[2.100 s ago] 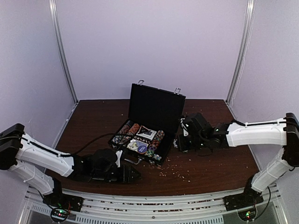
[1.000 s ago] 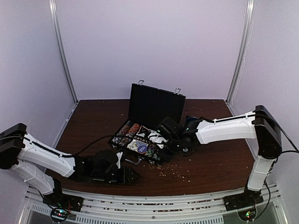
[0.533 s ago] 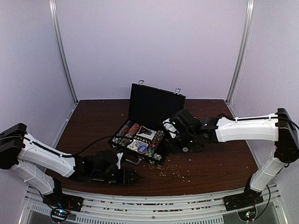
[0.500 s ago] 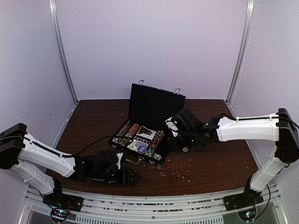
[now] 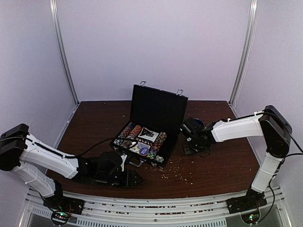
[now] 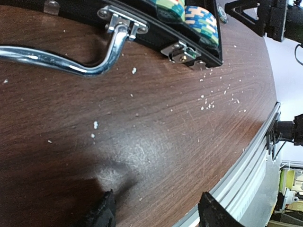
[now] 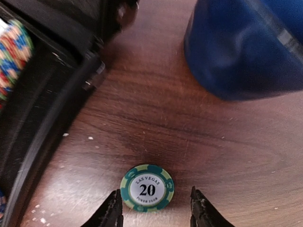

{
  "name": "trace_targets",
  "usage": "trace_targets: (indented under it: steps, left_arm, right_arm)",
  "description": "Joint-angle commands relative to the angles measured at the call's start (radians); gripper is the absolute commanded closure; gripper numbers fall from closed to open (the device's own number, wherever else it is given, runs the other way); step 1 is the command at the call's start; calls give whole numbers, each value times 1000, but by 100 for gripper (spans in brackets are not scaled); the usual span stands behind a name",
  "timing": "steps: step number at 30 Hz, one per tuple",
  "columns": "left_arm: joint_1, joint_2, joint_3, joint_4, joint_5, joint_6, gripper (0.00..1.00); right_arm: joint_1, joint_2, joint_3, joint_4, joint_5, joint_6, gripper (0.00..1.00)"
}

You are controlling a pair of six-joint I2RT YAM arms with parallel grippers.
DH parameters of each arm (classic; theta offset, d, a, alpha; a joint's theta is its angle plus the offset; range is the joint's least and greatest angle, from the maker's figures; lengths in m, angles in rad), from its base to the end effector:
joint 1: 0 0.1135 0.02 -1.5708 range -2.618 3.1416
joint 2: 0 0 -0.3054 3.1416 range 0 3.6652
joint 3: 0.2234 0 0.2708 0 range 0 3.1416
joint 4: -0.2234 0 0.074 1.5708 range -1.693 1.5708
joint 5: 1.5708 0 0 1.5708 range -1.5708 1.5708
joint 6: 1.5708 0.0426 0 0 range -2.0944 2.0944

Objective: Pack up texas hold em set
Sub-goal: Move the poker chip to the corner of the board.

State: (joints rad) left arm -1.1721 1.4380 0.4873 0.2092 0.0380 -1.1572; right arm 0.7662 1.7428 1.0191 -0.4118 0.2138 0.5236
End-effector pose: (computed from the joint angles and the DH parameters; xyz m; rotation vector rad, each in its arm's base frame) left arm 0.1025 -0.2474 0.1574 0.0418 2.6389 -1.0870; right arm 0.2647 0.2422 0.1796 -0.2597 2.6531 0.1257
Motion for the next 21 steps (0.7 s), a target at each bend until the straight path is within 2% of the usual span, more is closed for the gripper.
trace_targets:
  steps: [1,13,17,21]
  left_arm:
    - [6,25,29,19,22,25,38]
    - [6,45,24,38,38,21,38]
    - [6,52,25,42,43,22,38]
    - [6,60,27,48,47,21,38]
  right_arm:
    - [-18,46,9,37,8,53,52]
    - [-28,108,5,57,-60,48,50]
    - [-25,92,-46,68,-103,71,58]
    - [-17,55,-111,64,-115,112,60]
